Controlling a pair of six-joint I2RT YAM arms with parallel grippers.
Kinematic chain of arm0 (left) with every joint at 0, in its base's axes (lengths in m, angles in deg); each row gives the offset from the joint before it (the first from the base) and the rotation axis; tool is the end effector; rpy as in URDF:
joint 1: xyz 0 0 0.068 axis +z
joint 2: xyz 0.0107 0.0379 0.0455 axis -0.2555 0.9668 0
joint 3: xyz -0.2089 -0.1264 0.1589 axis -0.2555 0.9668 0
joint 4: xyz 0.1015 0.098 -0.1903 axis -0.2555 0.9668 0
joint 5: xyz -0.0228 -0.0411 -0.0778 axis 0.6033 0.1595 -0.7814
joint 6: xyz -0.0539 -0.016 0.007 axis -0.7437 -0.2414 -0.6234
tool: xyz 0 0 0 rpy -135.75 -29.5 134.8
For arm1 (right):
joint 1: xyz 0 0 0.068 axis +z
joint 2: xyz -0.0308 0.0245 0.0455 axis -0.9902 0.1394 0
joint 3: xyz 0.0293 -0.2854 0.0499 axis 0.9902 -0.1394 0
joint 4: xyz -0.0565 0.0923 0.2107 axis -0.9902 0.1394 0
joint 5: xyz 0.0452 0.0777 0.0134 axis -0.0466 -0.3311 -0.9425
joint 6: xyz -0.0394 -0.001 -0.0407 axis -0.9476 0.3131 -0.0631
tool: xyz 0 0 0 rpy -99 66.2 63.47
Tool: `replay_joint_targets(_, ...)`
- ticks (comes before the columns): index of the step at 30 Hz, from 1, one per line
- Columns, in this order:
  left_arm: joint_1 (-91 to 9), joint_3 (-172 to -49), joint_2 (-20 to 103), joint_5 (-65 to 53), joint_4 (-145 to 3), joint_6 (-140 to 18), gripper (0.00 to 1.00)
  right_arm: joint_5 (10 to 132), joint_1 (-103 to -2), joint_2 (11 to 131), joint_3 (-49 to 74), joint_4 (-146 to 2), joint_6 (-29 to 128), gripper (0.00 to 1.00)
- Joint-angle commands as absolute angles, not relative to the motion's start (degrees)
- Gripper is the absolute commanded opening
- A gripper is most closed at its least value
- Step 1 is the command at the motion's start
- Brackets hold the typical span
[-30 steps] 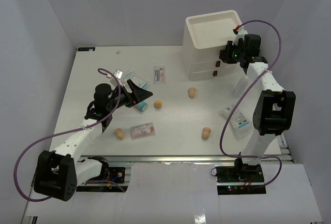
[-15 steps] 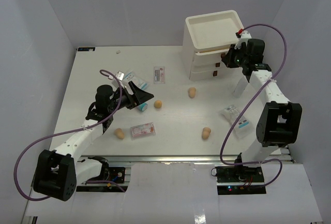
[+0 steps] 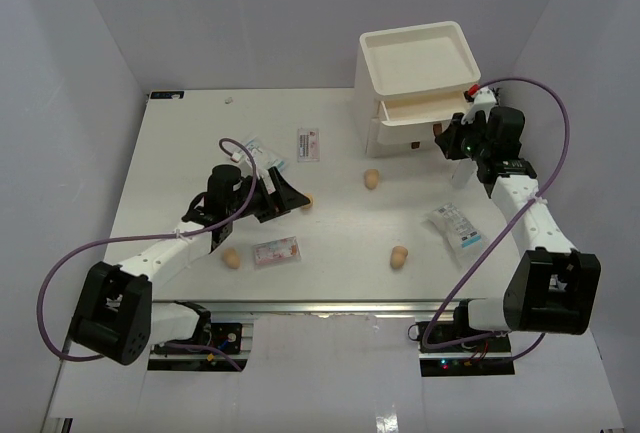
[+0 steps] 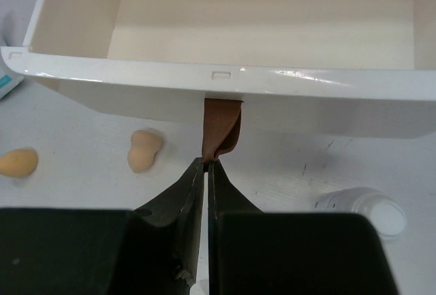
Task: Organize the makeup
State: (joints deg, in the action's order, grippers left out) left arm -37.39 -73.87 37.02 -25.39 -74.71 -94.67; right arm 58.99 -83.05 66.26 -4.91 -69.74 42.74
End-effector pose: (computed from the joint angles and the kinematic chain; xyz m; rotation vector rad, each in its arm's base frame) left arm 0.2107 -0.1077 0.2488 -0.1333 2.2644 -1.1911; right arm 0.2839 0.0083 0.3377 -0.2158 1.9149 0.3272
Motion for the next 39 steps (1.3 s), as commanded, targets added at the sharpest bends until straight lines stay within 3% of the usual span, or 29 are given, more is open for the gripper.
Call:
replay_joint_targets(1,-39.4,-78.8,37.8,-18.6,-68.0,-91.7,0.98,55.0,-83.0,62.7,-7.2,-67.3,40.2,0.08)
replay_joint_targets(13,-42.2,-84.4,43.5,-11.6,-61.5,-88.6,0.98,53.0,-86.8,58.1,-9.1,-62.1,37.4,0.08)
replay_joint_targets(17,-43.3,-86.4,46.0,-9.5,-60.1,-86.9,0.98,51.4,-87.5,56.6,-9.3,-61.0,36.2,0.12)
replay_joint_targets(19,-44.0,-88.4,47.6,-8.2,-59.3,-85.3,0.98,50.2,-87.5,56.3,-9.2,-60.1,35.0,0.28)
replay_joint_targets(24,-46.2,-93.7,53.1,-3.1,-55.3,-82.3,0.94,45.8,-88.0,56.5,-5.8,-51.7,26.0,0.87)
replay_joint_targets(26,-46.9,-96.0,55.2,-1.2,-53.7,-81.5,0.91,41.2,-88.9,55.6,-5.2,-47.7,21.0,0.95)
replay_joint_targets(33,-49.4,-104.3,62.9,7.2,-47.3,-79.7,0.77,23.1,-90.8,53.3,-3.7,-28.0,-3.7,0.96)
replay_joint_targets(39,-50.1,-108.5,67.9,10.3,-44.4,-78.7,0.63,18.0,-90.7,52.7,-4.1,-13.6,-22.0,0.92)
